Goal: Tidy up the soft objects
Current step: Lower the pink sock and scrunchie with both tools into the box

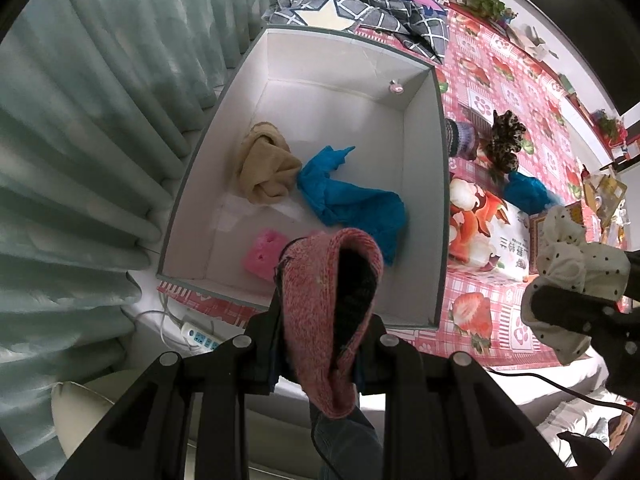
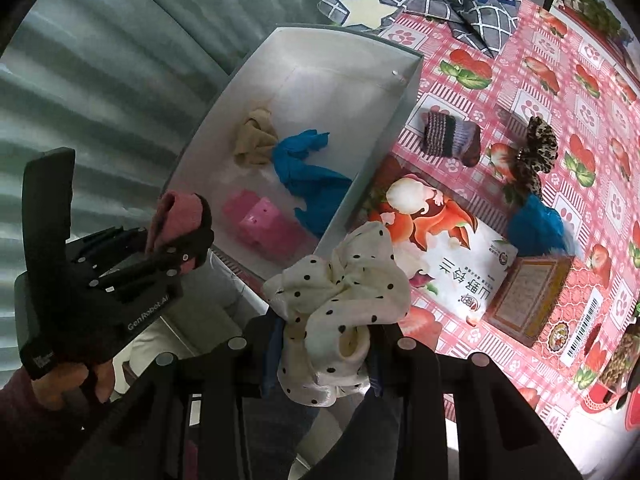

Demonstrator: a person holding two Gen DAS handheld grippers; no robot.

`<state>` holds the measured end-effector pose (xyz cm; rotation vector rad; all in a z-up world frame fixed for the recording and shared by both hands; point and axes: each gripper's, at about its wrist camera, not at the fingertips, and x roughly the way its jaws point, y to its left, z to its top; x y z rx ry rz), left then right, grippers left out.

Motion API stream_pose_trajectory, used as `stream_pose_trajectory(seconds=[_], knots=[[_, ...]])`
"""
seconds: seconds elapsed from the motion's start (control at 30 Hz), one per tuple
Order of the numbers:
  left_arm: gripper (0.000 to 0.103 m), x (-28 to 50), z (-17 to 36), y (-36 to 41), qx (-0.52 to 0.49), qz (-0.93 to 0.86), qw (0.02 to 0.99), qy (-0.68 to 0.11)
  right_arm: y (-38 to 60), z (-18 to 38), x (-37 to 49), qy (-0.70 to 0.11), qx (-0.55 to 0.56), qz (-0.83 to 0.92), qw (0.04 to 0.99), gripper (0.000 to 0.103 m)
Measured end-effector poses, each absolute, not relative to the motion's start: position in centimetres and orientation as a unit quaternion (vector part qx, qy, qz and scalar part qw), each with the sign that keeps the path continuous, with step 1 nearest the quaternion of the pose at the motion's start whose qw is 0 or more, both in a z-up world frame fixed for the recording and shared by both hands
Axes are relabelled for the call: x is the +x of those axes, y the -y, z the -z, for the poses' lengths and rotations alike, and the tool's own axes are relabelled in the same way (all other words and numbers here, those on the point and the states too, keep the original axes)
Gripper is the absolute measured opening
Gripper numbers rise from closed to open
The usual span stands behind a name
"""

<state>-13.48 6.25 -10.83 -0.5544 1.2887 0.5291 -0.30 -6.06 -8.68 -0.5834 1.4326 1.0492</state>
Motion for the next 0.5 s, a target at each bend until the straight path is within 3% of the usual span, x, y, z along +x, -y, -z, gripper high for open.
stream_pose_trajectory(seconds=[0.5], knots=[[0.029, -12.2, 11.1, -8.7, -0.253, -0.241, 0.73, -0.588, 3.2, 9.1, 0.6, -0.623, -0.25, -0.455, 0.585, 0.036]])
